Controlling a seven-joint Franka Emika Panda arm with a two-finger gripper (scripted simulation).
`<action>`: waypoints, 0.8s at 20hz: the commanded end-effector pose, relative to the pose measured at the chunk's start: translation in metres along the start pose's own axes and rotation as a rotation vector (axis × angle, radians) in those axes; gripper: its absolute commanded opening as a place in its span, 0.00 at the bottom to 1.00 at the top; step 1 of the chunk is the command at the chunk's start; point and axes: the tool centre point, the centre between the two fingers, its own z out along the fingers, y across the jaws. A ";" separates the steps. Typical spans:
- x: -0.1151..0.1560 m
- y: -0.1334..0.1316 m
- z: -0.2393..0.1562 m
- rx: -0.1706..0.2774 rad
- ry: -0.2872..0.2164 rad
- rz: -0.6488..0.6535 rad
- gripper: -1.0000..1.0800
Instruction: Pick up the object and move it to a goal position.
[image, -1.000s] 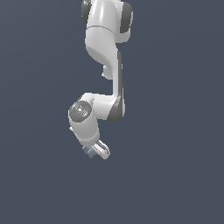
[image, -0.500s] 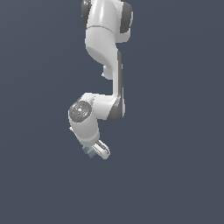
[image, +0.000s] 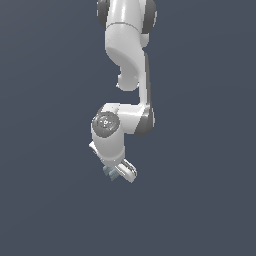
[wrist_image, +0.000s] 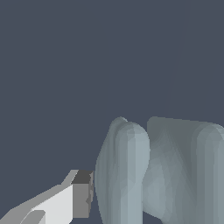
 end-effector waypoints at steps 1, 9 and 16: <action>-0.012 -0.021 -0.011 0.001 0.001 -0.002 0.00; -0.054 -0.093 -0.051 0.001 0.001 -0.002 0.00; -0.075 -0.133 -0.072 0.001 0.001 -0.002 0.00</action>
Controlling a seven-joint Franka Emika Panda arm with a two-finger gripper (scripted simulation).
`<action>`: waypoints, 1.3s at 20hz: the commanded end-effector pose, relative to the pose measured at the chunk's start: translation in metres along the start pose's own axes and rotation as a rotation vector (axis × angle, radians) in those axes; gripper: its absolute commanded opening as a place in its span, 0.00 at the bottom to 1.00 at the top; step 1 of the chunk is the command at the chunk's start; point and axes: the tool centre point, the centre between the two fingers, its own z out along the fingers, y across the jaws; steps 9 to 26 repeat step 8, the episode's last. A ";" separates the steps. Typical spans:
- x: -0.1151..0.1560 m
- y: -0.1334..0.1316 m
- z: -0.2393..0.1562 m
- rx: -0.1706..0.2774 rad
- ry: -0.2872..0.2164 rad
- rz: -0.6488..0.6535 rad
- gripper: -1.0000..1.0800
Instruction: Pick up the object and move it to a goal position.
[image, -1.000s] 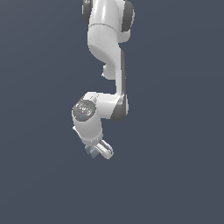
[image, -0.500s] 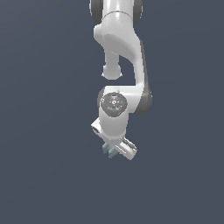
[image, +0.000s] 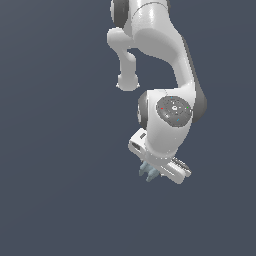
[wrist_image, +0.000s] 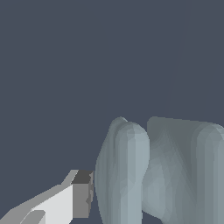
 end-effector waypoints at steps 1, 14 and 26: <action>-0.004 -0.009 -0.005 -0.001 0.000 0.002 0.00; -0.005 -0.013 -0.007 -0.001 0.000 0.002 0.00; -0.005 -0.013 -0.007 -0.001 0.000 0.002 0.00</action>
